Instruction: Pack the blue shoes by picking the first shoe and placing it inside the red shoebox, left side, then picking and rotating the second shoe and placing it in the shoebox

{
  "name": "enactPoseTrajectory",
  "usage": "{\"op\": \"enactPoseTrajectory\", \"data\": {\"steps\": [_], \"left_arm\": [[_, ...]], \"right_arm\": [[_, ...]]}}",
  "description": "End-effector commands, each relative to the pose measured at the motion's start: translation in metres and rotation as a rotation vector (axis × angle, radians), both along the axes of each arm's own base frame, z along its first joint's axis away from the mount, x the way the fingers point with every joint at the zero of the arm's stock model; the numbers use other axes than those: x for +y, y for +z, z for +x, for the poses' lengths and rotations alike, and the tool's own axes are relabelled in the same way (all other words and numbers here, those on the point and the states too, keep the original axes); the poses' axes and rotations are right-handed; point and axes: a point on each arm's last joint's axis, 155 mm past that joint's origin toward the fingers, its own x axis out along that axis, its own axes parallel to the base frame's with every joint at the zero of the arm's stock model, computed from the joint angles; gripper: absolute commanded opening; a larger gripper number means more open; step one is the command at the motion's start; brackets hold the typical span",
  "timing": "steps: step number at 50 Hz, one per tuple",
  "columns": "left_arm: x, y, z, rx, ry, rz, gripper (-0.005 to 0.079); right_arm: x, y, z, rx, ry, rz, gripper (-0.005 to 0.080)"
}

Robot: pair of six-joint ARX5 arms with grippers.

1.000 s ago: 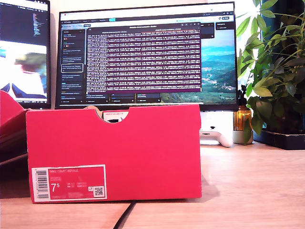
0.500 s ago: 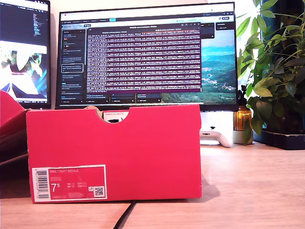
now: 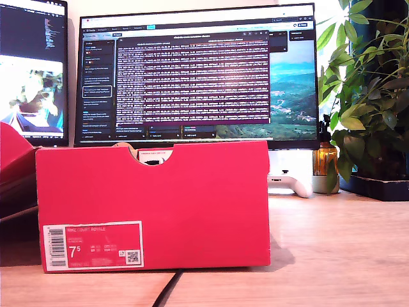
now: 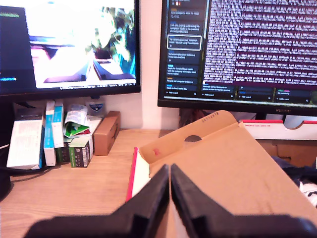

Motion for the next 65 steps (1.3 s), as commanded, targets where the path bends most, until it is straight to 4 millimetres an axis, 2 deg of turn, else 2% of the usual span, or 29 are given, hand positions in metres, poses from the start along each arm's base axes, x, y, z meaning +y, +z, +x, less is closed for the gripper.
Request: {"op": "enactPoseTrajectory", "data": {"steps": [1,11,18,29,36,41,54,65], "left_arm": [[0.002,-0.024,0.000,0.044,0.012,0.004,-0.0020],[0.002,-0.017,-0.007,0.006,0.013,0.005,-0.0020],[0.004,-0.026,-0.007,0.042,0.020,0.022,-0.0020],[0.004,-0.032,-0.007,0.063,0.019,0.031,-0.0020],[0.004,-0.035,-0.007,0.073,0.019,0.032,-0.0020],[0.004,-0.038,-0.007,0.086,0.018,0.046,-0.0020],[0.004,-0.057,-0.010,0.161,0.018,0.050,-0.0020],[0.004,-0.090,-0.018,0.295,0.020,0.025,-0.0020]], "right_arm": [[0.004,-0.012,-0.001,0.002,0.015,0.018,-0.0001],[0.022,-0.033,-0.009,-0.018,0.080,0.047,-0.0001],[0.031,-0.056,-0.014,-0.010,0.116,0.028,-0.0001],[0.031,-0.094,-0.021,0.046,0.112,0.005,-0.0001],[0.030,-0.103,-0.028,0.068,0.113,-0.030,-0.0001],[0.027,-0.120,-0.030,0.135,0.096,-0.040,-0.0001],[0.027,-0.124,-0.031,0.159,0.088,0.024,-0.0001],[0.027,-0.124,-0.031,0.158,0.085,0.042,-0.0001]]}}
